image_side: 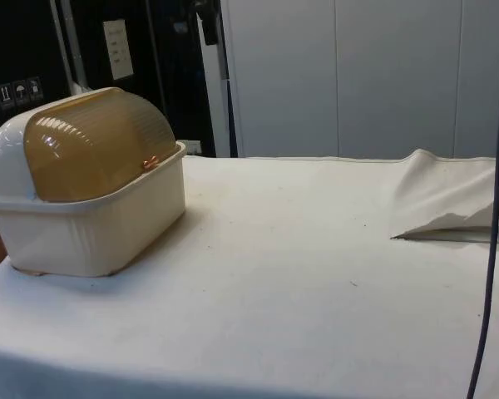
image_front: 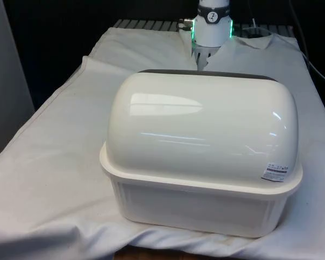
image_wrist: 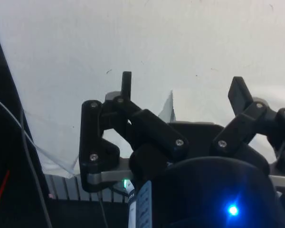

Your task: Open the lid, then close it.

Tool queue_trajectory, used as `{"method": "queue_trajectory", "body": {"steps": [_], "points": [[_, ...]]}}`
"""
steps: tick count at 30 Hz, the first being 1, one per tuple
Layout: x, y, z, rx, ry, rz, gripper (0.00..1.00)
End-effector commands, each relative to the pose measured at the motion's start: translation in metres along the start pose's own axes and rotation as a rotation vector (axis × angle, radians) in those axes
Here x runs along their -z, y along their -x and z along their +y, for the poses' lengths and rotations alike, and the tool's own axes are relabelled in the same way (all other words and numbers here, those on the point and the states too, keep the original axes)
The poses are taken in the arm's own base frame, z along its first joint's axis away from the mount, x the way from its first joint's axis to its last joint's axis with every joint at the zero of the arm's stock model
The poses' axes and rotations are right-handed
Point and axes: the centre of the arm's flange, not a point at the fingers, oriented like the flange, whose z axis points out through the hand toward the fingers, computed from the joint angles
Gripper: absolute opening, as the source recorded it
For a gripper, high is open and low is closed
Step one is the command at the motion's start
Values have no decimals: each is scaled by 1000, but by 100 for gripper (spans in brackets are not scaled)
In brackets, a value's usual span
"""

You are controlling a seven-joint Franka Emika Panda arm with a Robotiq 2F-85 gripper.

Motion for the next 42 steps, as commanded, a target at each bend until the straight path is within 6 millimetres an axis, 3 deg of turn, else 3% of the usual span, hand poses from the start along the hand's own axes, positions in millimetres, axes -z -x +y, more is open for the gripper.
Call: {"method": "queue_trajectory", "body": {"steps": [1, 6, 8, 12, 15, 16, 18, 32, 42], "points": [[0, 0, 2, 0, -6, -1, 98], [0, 0, 2, -1, -9, 0, 71], [1, 0, 3, -2, -10, 1, 55], [1, 0, 3, -2, -11, 1, 38], [1, 0, 3, -2, -11, 1, 20], [1, 0, 3, -2, -12, 1, 9], [0, 0, 3, -5, -3, 0, 0], [-1, 7, 4, -1, -8, 8, 0], [-24, 15, 7, -1, -10, 48, 0]]}}
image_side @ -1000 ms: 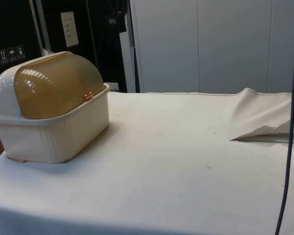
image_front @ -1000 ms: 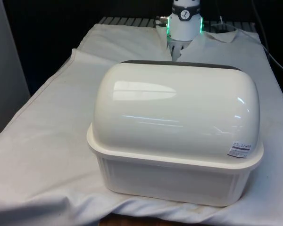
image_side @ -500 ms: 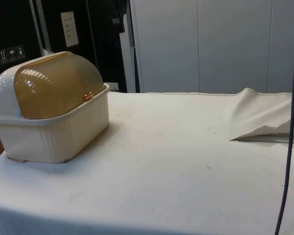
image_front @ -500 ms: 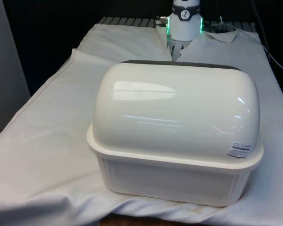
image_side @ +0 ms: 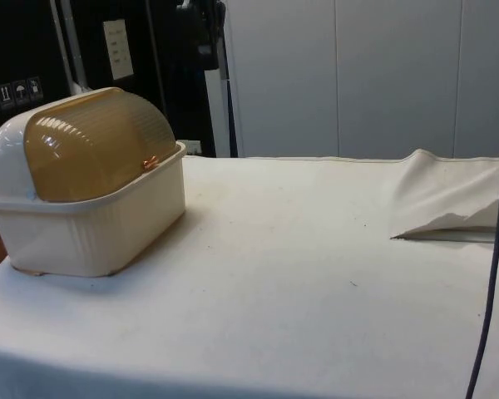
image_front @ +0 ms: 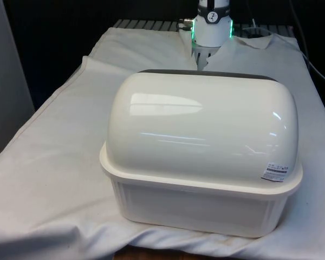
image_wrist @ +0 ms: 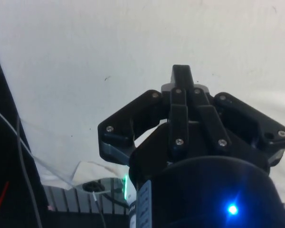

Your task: Open the lid, then close it.

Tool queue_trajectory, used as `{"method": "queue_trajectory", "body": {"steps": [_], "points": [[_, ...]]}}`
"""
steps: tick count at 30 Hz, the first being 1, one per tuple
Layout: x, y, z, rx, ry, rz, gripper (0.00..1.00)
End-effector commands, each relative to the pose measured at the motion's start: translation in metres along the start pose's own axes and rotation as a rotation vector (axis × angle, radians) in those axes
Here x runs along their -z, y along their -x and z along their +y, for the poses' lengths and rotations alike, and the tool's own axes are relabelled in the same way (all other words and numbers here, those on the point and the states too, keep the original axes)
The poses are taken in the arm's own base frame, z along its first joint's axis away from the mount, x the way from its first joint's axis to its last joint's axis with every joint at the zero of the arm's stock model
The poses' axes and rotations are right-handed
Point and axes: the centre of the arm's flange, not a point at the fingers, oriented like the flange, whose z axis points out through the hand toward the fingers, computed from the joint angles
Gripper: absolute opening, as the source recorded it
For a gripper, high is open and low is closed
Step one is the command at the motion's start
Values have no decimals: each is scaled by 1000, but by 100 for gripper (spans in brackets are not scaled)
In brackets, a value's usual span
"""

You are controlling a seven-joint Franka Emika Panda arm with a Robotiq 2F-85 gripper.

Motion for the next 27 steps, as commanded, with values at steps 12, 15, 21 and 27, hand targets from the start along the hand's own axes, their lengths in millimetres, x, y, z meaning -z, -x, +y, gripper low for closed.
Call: {"method": "queue_trajectory", "body": {"steps": [12, 15, 21, 27], "points": [[-25, 2, 1, -1, -9, 65, 0], [-33, 2, 2, -3, -11, 73, 0], [-50, -1, 2, -6, -13, 89, 0], [-71, -12, 2, -9, -12, 103, 0]]}}
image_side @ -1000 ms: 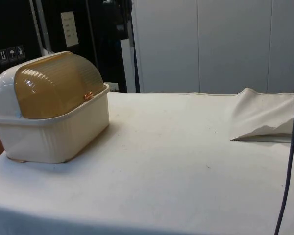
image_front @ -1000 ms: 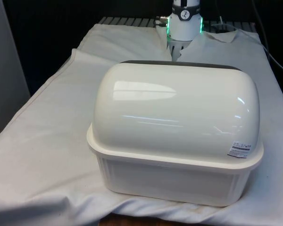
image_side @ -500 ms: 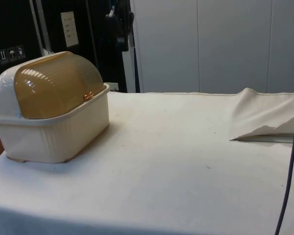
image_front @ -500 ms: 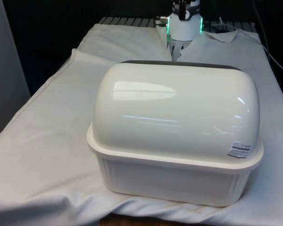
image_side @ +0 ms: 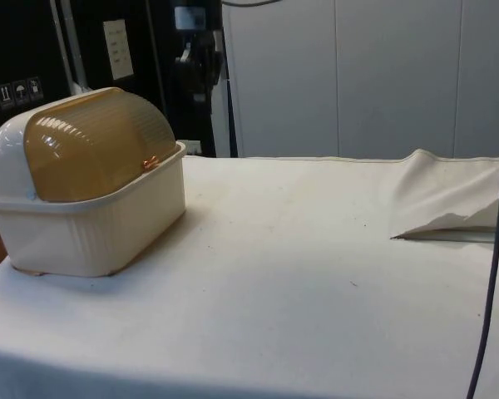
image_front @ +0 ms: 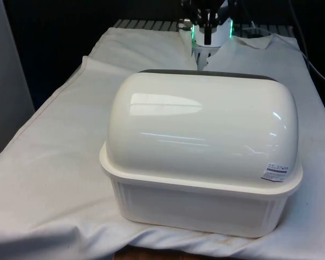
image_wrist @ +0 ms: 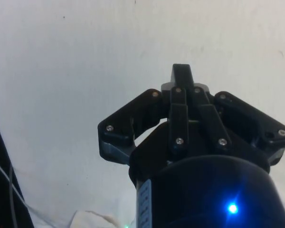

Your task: Open the lid, then close it.

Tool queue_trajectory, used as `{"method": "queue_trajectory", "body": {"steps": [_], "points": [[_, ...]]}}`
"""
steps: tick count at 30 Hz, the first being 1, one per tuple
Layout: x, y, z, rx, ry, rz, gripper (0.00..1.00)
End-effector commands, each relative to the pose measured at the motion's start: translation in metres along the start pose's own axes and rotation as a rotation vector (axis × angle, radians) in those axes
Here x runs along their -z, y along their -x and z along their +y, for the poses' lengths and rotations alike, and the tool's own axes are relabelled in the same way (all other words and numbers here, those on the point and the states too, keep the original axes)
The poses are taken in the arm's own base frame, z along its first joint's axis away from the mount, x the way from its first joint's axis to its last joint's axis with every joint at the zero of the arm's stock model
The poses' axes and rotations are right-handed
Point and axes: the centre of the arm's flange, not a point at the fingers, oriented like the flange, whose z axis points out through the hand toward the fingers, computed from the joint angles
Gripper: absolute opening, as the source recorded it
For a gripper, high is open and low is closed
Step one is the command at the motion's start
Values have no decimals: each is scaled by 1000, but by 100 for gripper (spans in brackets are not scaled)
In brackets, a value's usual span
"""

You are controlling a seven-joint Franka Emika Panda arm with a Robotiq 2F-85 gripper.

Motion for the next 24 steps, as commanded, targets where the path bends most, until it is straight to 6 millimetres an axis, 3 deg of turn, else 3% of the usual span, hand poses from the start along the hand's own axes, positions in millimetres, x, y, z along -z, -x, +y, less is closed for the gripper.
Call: {"method": "queue_trajectory", "body": {"steps": [1, 11, 22, 24], "points": [[-4, -3, -1, 0, -8, 8, 0], [-31, -24, -6, 0, -1, 19, 0], [-43, -26, -8, 6, 0, 20, 0], [-53, -29, -8, -1, -9, 41, 0]]}}
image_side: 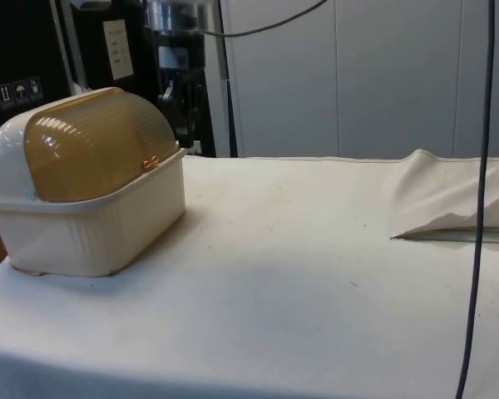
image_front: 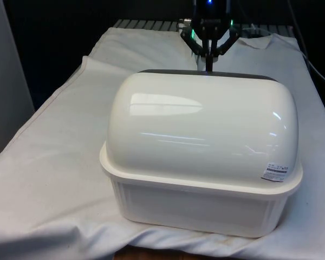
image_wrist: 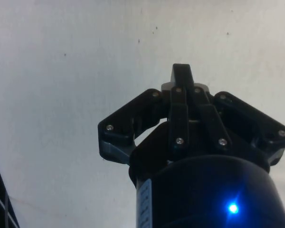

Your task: Open the lid, then close it.

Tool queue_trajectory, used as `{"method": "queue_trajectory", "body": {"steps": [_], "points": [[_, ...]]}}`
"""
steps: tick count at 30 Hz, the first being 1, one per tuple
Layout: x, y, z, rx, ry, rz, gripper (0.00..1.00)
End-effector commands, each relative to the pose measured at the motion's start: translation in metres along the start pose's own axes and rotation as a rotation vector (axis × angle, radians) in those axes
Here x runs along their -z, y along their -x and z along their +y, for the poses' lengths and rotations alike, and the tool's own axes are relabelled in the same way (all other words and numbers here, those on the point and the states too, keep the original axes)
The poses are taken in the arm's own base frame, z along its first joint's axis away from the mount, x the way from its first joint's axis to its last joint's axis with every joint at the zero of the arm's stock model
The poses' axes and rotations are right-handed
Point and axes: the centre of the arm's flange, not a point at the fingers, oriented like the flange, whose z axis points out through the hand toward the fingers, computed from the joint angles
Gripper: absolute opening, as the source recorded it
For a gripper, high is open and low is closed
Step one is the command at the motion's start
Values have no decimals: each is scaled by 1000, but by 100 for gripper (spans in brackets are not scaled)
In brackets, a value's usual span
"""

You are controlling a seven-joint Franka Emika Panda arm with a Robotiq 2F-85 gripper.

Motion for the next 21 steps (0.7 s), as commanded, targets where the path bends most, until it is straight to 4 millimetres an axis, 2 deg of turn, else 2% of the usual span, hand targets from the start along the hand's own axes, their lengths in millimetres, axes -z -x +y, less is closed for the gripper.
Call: {"method": "queue_trajectory", "body": {"steps": [1, 5, 21], "points": [[-4, -2, 0, -6, -8, 15, 0], [-14, -6, 0, -13, -11, 35, 0], [-33, -18, 1, -40, -13, 123, 0]]}}
